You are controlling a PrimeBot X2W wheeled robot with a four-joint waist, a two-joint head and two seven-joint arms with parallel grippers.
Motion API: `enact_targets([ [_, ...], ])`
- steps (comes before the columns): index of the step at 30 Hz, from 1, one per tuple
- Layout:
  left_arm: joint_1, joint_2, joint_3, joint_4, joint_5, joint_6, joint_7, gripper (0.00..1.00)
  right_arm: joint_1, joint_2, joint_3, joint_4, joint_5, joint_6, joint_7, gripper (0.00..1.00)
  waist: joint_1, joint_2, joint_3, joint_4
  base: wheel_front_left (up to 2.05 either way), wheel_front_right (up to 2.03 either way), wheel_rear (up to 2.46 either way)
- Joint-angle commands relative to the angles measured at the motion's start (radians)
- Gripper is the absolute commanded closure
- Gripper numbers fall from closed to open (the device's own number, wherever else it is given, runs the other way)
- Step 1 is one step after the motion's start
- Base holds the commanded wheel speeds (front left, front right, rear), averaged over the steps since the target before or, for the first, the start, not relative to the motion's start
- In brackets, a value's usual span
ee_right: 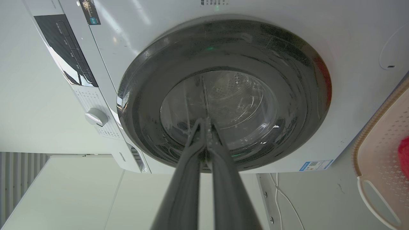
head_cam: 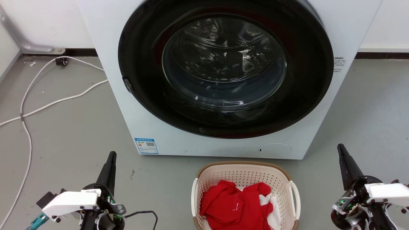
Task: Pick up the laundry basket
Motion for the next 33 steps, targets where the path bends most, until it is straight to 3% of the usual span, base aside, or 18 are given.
enact_targets([
  [1, -0.008, 0.0, 0.003, 0.0, -0.002, -0.002, 0.003, 1.0, -0.011, 0.001, -0.001, 0.001, 0.002, 0.0, 0.003, 1.0, -0.0001, 0.0, 0.0, 0.0, 0.0, 0.0, 0.0],
  [17, -0.008, 0.0, 0.003, -0.001, -0.002, -0.002, 0.003, 1.0, -0.011, 0.001, -0.001, 0.001, 0.002, 0.0, 0.003, 1.0, -0.0001, 0.0, 0.0, 0.0, 0.0, 0.0, 0.0],
  [18, 0.0, 0.0, 0.0, 0.0, 0.0, 0.0, 0.0, 0.0, 0.0, 0.0, 0.0, 0.0, 0.0, 0.0, 0.0, 0.0, 0.0, 0.0, 0.0, 0.0, 0.0, 0.0, 0.0],
  [25, 0.02, -0.002, -0.015, 0.005, 0.024, 0.0, -0.022, 0.0, 0.025, 0.001, 0.007, 0.011, -0.021, 0.0, -0.022, 0.0, 0.0, 0.0, 0.001, 0.0, 0.0, 0.0, 0.0],
  [33, 0.025, -0.002, -0.021, -0.031, 0.151, 0.006, -0.057, 0.0, 0.04, 0.001, 0.003, -0.031, -0.166, 0.0, -0.057, 0.0, 0.0, 0.0, 0.003, 0.0, 0.0, 0.0, 0.0],
])
